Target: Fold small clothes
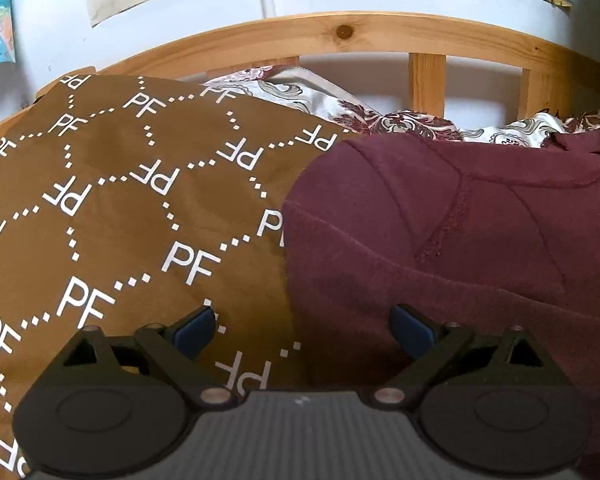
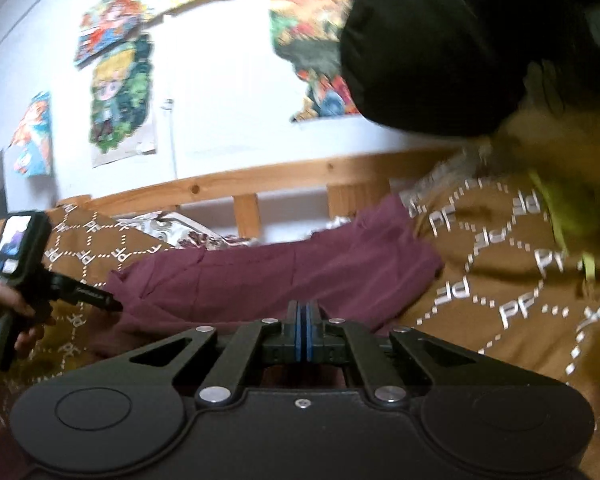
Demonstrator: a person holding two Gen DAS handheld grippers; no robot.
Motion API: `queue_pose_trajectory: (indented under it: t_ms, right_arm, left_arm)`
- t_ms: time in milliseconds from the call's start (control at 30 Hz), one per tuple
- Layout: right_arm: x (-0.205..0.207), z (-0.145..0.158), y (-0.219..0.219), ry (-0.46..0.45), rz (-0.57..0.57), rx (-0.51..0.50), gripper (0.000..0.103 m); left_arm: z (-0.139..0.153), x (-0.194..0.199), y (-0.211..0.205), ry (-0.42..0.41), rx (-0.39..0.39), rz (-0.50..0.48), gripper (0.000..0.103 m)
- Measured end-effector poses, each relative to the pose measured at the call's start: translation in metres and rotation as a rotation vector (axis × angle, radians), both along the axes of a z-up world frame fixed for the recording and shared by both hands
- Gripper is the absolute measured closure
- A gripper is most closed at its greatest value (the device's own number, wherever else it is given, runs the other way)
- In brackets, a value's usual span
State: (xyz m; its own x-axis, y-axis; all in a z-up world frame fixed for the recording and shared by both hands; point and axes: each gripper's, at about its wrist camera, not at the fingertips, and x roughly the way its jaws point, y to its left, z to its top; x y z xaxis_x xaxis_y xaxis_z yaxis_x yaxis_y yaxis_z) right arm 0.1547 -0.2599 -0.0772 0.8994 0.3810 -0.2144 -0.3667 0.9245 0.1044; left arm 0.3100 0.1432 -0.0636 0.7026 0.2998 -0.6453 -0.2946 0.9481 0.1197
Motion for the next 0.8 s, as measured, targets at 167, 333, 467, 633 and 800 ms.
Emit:
queue_pose_trajectory:
  t_ms: [167, 333, 467, 633, 800]
  right_arm:
    - [0.009, -0.017, 0.008, 0.113, -0.017, -0.102, 0.101]
    - [0.015, -0.017, -0.002, 0.179, -0.044, -0.057, 0.071]
    - [0.013, -0.020, 0.002, 0.173, -0.020, -0.072, 0.056]
    - [0.021, -0.027, 0.002, 0.249, -0.076, -0.109, 0.052]
    - [0.019, -0.026, -0.007, 0.245, -0.091, -0.075, 0.034]
  left_arm:
    - [0.006, -0.003, 0.000, -0.010, -0.045, 0.031, 0.006]
    - [0.024, -0.026, -0.023, -0.110, -0.068, -0.100, 0.003]
    - [0.025, -0.026, -0.060, -0.100, 0.048, -0.274, 0.001]
    - [-0.004, -0.003, -0.098, 0.029, 0.284, -0.275, 0.002]
    - [-0.011, -0.001, -0.089, 0.030, 0.178, -0.196, 0.001]
